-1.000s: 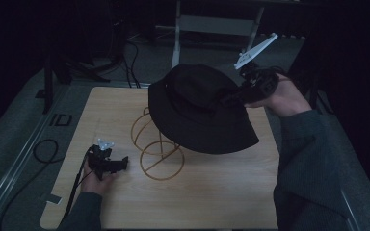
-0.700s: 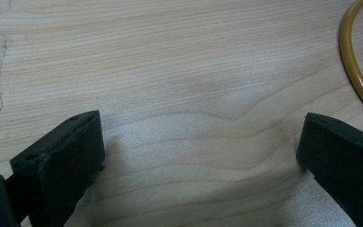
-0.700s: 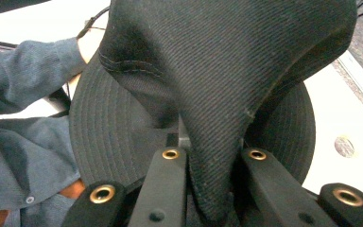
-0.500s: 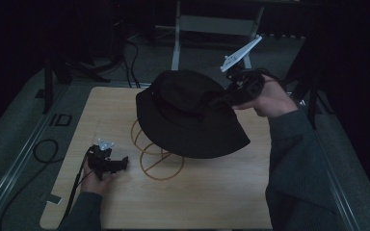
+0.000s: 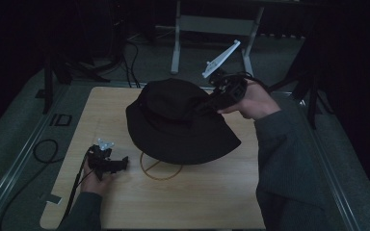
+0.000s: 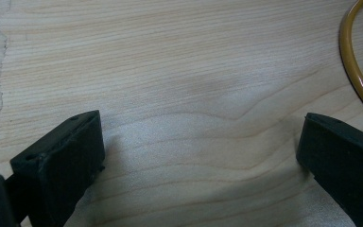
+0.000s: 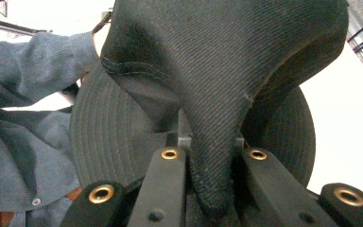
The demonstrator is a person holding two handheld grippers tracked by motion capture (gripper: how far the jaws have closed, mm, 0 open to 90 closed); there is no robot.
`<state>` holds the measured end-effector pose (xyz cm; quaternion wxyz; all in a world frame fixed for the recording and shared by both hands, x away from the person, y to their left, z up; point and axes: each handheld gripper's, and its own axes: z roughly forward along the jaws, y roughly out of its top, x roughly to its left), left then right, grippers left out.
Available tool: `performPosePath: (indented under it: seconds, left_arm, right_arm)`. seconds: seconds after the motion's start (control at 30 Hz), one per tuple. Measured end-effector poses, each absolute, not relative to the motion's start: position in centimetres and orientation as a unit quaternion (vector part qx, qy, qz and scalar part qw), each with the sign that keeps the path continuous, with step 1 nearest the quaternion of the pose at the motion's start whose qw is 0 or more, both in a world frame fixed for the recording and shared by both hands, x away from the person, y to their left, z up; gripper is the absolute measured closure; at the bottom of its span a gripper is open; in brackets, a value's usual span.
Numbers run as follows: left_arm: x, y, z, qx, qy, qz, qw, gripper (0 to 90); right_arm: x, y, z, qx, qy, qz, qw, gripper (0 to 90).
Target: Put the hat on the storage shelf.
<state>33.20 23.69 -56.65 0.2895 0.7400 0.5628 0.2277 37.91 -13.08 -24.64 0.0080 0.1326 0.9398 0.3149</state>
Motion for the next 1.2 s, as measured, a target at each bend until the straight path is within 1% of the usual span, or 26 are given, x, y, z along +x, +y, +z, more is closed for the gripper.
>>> performPosePath:
  seconds: [0.33,0.73,0.87,1.2]
  left_arm:
    - [33.2,23.7,-56.7,0.739,0.563,0.229,0.290,1.8]
    - [33.2,23.7,-56.6,0.741,0.562,0.228,0.288,1.9]
    - [33.2,23.7,-56.6,0.741,0.562,0.229,0.288,1.8]
    - [33.2,23.7,-56.6,0.741,0.562,0.229,0.288,1.9]
  right_arm:
    - [38.0,-10.9,-26.0,0.119,0.945,0.305,-0.006,84.6]
    - [38.5,-9.9,-26.8,0.121,0.948,0.294,-0.007,82.4]
    - [38.7,-9.4,-27.3,0.125,0.953,0.276,0.003,81.5]
    - [39.1,-8.3,-28.2,0.127,0.958,0.258,-0.002,79.2]
